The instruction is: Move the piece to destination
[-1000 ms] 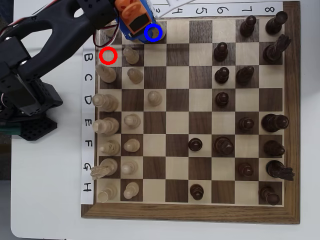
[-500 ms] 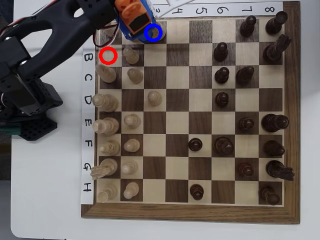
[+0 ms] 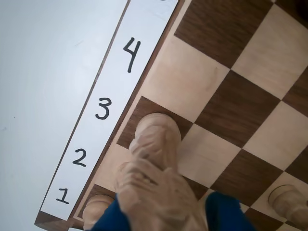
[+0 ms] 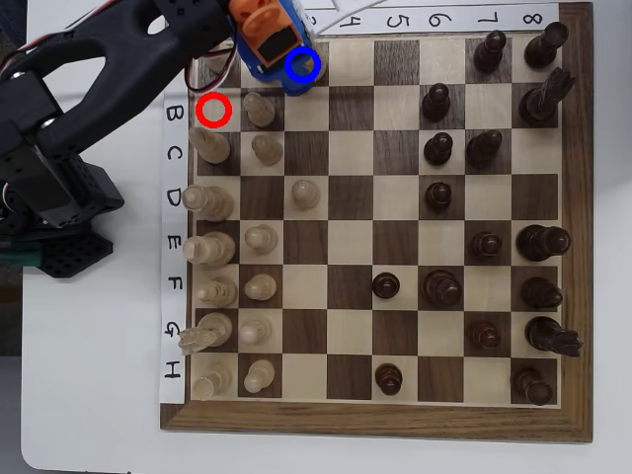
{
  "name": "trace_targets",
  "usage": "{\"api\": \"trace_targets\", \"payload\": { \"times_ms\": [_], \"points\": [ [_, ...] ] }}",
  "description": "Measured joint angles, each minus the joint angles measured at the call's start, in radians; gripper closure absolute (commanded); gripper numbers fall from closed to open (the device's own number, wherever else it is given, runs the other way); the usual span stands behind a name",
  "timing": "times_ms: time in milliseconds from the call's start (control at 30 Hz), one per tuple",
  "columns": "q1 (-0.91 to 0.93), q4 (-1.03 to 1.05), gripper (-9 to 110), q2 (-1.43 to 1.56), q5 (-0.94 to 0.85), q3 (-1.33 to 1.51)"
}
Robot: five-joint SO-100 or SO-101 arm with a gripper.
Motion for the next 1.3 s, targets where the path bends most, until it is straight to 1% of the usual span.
{"api": "trace_targets", "payload": {
  "times_ms": [500,900,1133,1300],
  "points": [
    [-0.014,0.006,77,0.000,0.000,-0.012],
    [-0.014,0.095,78,0.006,0.000,-0.077],
    [-0.028,0.153,82,0.075,0.000,-0.086],
    [-0.040,0.187,82,0.161,0.000,-0.101]
  ]
}}
